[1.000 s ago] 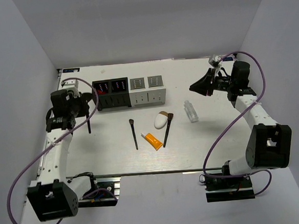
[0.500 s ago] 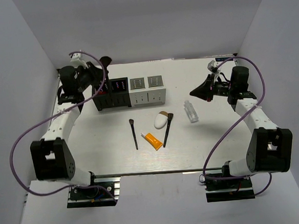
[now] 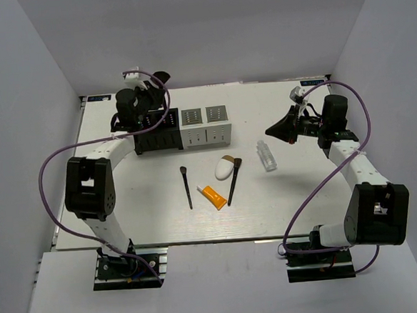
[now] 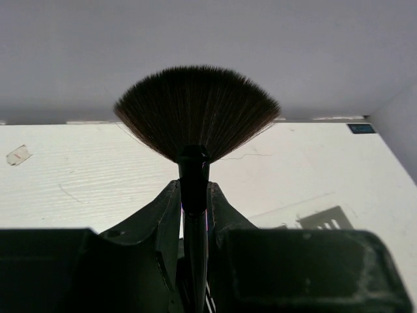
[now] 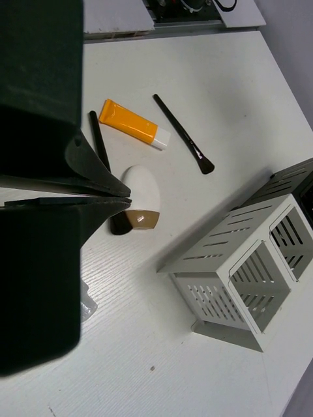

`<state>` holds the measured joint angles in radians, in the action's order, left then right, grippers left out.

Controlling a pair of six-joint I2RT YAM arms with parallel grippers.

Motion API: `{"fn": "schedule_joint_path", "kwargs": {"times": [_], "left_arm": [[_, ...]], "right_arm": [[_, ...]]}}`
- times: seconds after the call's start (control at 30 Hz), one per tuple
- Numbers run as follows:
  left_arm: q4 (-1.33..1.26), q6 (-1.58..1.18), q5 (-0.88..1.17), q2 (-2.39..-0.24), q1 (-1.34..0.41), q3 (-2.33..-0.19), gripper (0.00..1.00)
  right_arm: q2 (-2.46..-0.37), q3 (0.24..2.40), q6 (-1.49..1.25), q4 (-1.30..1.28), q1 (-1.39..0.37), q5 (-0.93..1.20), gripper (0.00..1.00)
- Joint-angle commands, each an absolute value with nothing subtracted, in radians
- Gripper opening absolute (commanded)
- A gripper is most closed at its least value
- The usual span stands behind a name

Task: Organize the makeup

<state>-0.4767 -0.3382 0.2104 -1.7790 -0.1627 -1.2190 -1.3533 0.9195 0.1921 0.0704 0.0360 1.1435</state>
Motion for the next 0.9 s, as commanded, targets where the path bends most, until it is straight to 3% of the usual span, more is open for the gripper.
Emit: {"fn": "schedule_joint_path", "kwargs": {"times": [0.0,0.23,0.43,0.53,0.57,0.67,0.87], "left_arm": [[-0.534,-0.288,0.1,-1.79,-0.176,-1.267,0.0],[-0.525,-0.272,0.074,-1.796,-0.205,-1.226,0.04],[-0.551,-0.275,0.06,-1.723,-0.216,-1.129,0.31],[-0.54,-0.273,0.057,-1.706,-0.227,-1.111,0.39],[-0.531,-0.275,0.051,-1.695,-0.227,-1.108,0.52],[-0.528,-0.273,0.041,-1.666,-0.236,-1.092,0.66],[-0.468,-0.252,0.041,-1.553,-0.245,-1.115,0.71]], "right_arm": [[-1.331,0.93,0.202,0.081,0.032,1.138,0.08],[-1.339,0.931,0.207,0.078,0.032,1.131,0.12],[-1.348,0.934,0.224,0.061,0.032,1.132,0.23],[-1.354,0.939,0.227,0.06,0.032,1.137,0.26],[-1.355,0.943,0.227,0.06,0.032,1.137,0.26],[-1.353,0.943,0.229,0.058,0.032,1.138,0.29],[-1.336,0.939,0.267,0.017,0.031,1.143,0.32]]}}
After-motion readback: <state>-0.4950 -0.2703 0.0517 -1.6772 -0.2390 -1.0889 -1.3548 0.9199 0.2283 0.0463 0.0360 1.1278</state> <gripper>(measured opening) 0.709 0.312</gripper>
